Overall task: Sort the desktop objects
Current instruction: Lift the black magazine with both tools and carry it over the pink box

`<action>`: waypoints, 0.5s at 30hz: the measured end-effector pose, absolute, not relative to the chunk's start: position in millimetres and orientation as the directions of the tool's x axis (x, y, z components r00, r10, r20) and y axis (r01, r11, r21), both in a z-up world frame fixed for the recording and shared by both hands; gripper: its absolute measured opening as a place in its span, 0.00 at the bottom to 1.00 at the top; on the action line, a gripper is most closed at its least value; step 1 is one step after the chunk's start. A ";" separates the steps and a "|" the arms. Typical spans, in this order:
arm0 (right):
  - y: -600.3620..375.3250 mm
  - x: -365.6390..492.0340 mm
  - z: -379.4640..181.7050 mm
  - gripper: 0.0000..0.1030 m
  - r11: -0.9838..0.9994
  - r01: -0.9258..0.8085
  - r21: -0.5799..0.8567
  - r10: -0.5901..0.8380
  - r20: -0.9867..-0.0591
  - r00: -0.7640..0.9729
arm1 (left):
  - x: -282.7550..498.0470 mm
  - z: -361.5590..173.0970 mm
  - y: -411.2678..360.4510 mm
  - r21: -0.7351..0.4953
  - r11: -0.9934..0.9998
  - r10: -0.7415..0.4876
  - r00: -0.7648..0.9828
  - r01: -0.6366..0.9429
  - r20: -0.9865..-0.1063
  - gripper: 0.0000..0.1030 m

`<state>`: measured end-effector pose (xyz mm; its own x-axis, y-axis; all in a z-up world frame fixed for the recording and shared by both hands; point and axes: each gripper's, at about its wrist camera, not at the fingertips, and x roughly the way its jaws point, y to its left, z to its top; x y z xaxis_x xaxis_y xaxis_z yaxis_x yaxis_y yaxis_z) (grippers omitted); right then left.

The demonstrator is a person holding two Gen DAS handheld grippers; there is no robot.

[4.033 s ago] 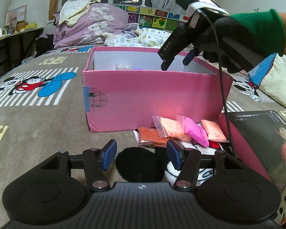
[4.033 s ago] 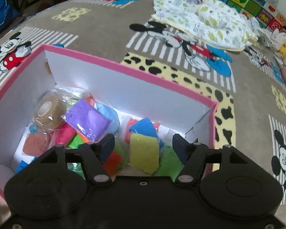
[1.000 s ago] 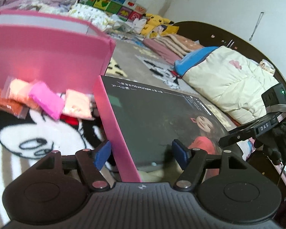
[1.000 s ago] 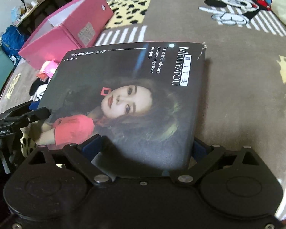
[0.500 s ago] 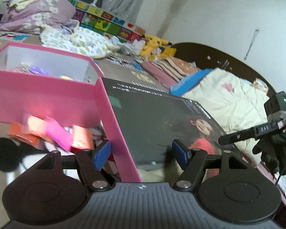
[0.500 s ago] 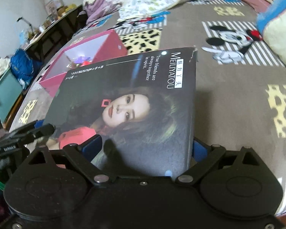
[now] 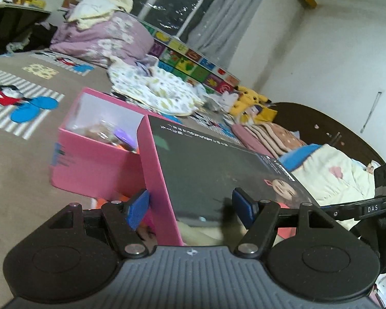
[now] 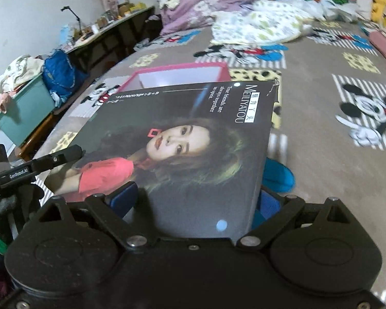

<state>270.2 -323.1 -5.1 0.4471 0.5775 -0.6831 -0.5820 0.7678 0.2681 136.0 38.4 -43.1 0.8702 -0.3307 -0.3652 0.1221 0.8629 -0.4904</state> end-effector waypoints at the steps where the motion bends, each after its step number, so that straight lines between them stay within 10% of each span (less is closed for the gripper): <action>1: -316.9 271.5 -3.9 0.94 0.762 -0.588 0.270 0.584 -0.679 0.445 | 135.1 -41.5 44.4 -0.487 0.865 -0.322 0.874 0.116 -0.364 0.67; 15: -231.5 301.3 23.7 0.94 0.717 -0.629 0.300 0.654 -0.603 0.458 | 157.9 -4.9 118.4 -0.442 0.896 -0.206 0.926 0.049 -0.315 0.68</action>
<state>301.3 -231.5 23.7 0.4576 0.6539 -0.6025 -0.6292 0.7169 0.3002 157.9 118.4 -4.9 0.9265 -0.2063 -0.3149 0.0494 0.8959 -0.4415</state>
